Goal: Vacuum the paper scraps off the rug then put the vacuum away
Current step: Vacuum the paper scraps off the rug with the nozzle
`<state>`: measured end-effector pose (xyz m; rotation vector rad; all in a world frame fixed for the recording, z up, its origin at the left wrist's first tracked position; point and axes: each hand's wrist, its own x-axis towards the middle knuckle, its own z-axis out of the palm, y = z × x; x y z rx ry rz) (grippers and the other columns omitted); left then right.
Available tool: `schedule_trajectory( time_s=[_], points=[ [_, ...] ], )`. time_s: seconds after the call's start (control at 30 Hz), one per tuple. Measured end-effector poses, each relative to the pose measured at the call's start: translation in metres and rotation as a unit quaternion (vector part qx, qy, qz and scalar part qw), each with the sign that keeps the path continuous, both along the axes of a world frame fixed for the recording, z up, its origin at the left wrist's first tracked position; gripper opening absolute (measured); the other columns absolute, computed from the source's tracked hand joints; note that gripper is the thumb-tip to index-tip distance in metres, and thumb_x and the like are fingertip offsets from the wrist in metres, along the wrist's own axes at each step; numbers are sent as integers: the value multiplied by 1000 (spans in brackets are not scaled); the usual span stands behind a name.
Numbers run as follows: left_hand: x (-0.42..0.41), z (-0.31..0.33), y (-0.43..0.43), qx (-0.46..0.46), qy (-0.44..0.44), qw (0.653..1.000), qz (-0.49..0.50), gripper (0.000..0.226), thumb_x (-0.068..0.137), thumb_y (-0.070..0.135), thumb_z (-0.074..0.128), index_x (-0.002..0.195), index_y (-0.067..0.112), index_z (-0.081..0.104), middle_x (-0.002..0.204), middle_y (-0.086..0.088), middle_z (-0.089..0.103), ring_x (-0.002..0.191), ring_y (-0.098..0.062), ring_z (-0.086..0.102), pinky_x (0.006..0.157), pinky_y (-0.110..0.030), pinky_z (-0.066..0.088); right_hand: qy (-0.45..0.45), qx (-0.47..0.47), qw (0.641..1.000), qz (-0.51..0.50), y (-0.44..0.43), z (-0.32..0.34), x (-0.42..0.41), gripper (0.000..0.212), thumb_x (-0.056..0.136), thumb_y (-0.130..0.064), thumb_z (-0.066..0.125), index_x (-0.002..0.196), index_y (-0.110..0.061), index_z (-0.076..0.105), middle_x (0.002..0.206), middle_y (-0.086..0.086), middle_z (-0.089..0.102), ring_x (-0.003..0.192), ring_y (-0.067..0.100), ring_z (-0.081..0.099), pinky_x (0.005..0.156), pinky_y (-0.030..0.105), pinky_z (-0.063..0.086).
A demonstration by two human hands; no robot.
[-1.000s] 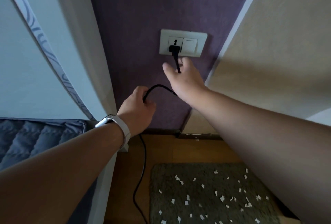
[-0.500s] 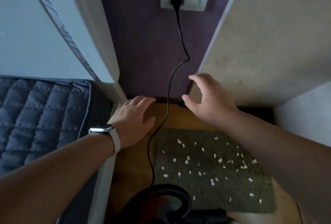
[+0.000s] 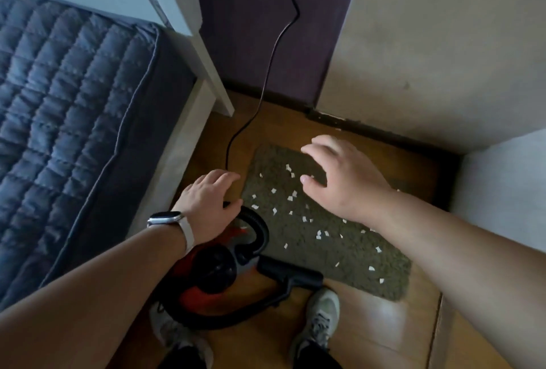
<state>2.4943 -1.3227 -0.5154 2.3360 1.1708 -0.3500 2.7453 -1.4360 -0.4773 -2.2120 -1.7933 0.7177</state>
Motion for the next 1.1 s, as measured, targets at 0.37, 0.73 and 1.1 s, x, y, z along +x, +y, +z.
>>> schedule_trajectory(
  time_s=[0.37,0.73,1.1],
  points=[
    [-64,-1,-82,-27,48,998,-4,54,95,46,54,145,32,41,147,9,44,135,-18,42,108,-35,37,53,-77,995,36,-81,-21,-53,51,95,-44,51,142,-24,47,146,-6,39,133,17,38,109,40,36],
    [-167,-3,-149,-54,50,997,31,54,95,49,54,144,32,41,141,6,48,126,-19,47,100,-36,45,46,-58,997,29,-144,-11,-155,48,93,-41,56,137,-22,53,137,-8,46,124,18,45,103,41,41],
    [-207,-117,-190,-39,-9,995,92,57,94,44,60,145,25,43,142,0,48,127,-23,48,102,-42,46,34,-82,991,97,-192,-137,-209,49,92,-39,59,137,-21,53,139,-5,46,129,17,42,105,30,33]
  ],
)
